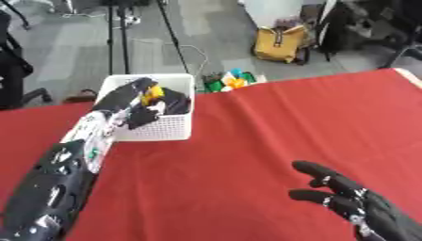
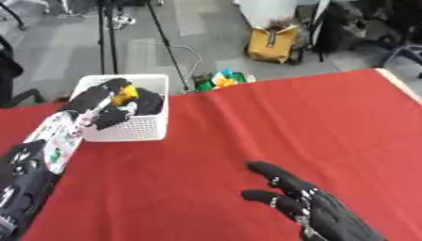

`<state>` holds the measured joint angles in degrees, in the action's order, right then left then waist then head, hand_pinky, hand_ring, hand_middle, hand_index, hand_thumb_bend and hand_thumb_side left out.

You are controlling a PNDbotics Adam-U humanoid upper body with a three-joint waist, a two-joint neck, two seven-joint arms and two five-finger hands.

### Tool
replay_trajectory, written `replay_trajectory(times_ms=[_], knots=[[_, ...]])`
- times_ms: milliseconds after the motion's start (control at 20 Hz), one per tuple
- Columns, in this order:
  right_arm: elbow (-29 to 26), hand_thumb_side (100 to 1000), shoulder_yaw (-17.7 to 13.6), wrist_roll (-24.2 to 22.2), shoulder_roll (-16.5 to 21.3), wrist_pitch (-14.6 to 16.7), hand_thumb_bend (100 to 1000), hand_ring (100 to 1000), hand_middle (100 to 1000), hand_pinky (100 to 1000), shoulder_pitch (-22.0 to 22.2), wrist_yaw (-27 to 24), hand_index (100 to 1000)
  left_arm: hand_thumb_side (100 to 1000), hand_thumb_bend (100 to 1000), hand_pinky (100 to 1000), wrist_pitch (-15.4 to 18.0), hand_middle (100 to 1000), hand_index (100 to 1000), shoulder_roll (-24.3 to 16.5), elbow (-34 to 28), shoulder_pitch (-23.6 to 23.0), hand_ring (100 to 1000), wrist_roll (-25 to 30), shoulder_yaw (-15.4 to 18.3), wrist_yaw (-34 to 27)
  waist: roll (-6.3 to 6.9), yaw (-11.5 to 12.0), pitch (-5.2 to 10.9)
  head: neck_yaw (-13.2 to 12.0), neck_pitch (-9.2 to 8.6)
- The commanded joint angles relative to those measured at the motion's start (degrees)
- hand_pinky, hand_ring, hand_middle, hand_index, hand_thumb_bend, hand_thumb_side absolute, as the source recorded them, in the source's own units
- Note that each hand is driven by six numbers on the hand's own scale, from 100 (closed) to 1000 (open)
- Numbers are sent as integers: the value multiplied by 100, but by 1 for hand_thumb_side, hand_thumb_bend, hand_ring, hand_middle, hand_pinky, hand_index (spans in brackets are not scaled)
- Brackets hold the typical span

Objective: Pick up objects on the table and place them in the box.

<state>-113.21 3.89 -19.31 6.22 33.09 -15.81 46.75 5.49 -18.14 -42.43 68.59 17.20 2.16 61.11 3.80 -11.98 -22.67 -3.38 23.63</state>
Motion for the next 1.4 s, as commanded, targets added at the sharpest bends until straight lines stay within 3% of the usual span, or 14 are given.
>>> replay_trajectory(times_ms=[50, 350, 750, 1150, 1400], knots=[[-138, 1000, -29, -3, 22, -13, 399, 1000, 1000, 774, 0, -73, 877, 1000, 100, 1000, -41, 1000, 1000, -174, -235, 183, 1000, 734, -2, -319, -38, 17, 173, 24, 48], [-138, 1000, -23, -37, 32, -17, 400, 1000, 1000, 774, 22, -97, 876, 1000, 100, 1000, -231, 1000, 1000, -237, -735, 296, 1000, 1188, -6, -545, -34, 38, 204, 24, 55], [-138, 1000, -12, -102, 34, -7, 403, 1000, 1000, 773, 24, -137, 875, 1000, 100, 1000, -366, 1000, 1000, -247, -957, 364, 1000, 862, -21, -364, -20, 29, 214, 13, 24], [-138, 1000, -19, -115, 40, -8, 404, 1000, 1000, 772, 29, -180, 875, 1000, 100, 1000, -384, 1000, 1000, -259, -1022, 387, 1000, 839, -47, -265, -26, 38, 232, 23, 34], [-138, 1000, -34, -75, 54, -17, 403, 1000, 1000, 770, 50, -229, 875, 969, 100, 1000, -206, 1000, 1000, -301, -1509, 312, 1000, 1084, -228, -270, -44, 67, 266, 65, 68]])
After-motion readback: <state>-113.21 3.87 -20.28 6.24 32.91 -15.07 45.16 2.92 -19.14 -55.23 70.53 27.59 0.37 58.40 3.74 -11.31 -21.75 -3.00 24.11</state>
